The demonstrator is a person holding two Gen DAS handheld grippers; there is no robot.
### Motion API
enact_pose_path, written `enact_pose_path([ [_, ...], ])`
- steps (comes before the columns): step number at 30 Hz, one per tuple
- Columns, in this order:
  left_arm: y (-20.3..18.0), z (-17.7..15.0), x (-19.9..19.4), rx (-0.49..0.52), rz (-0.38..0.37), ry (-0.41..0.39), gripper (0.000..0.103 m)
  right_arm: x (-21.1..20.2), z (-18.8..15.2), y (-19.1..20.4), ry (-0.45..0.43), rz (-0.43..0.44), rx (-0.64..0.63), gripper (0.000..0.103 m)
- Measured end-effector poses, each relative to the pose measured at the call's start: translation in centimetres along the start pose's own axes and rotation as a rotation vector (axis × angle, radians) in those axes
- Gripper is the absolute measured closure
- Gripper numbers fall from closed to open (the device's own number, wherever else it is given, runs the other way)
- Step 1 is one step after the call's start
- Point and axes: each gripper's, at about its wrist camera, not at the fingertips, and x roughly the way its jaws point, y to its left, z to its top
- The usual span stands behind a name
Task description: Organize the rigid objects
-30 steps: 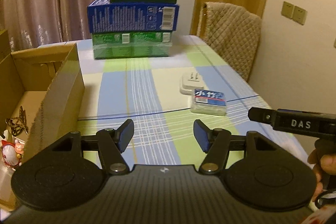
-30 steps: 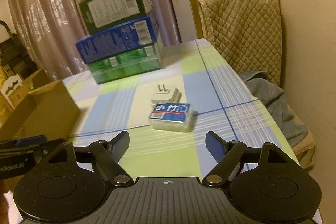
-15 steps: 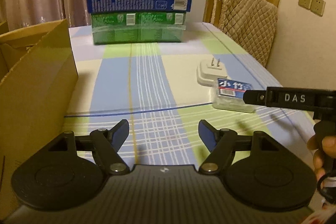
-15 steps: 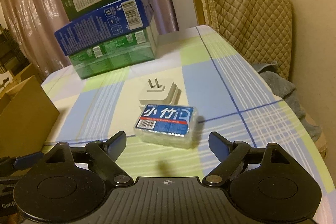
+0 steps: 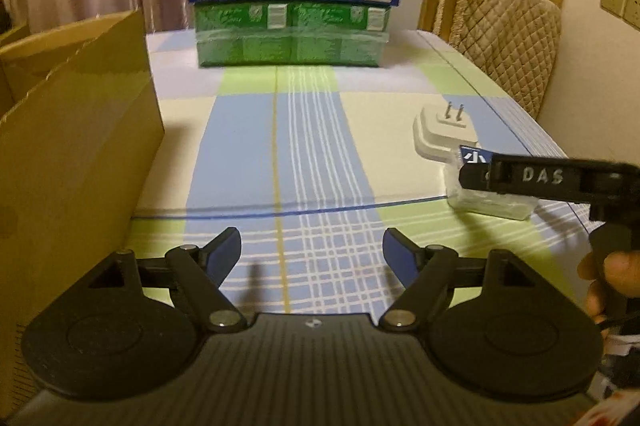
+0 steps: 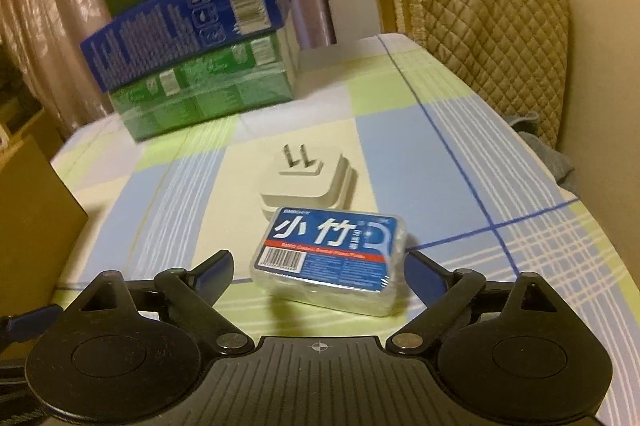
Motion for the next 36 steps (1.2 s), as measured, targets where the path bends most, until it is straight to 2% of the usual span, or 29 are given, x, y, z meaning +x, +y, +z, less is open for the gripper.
enact_pose_path([
  [10,0.0,0.1,0.4,0.001,0.006,0.005,0.028,2.3,-0.1,0.9,0.015,-0.079,-0.015,0.013],
  [21,-0.1,0.0,0.6,0.008,-0.002,0.008,0.028,2.9,-0.3,1.1,0.015,-0.070,-0.057,0.015],
  [29,0.3,0.2,0.8,-0.009,-0.011,0.006,0.028,1.4,-0.2,-0.1,0.028,-0.059,-0.031,0.016],
  [36,-0.4,1.0,0.8,0.017,-0.044,-0.027,0.028,-2.0,0.8,-2.1,-0.010,-0.078,-0.021,0.016],
])
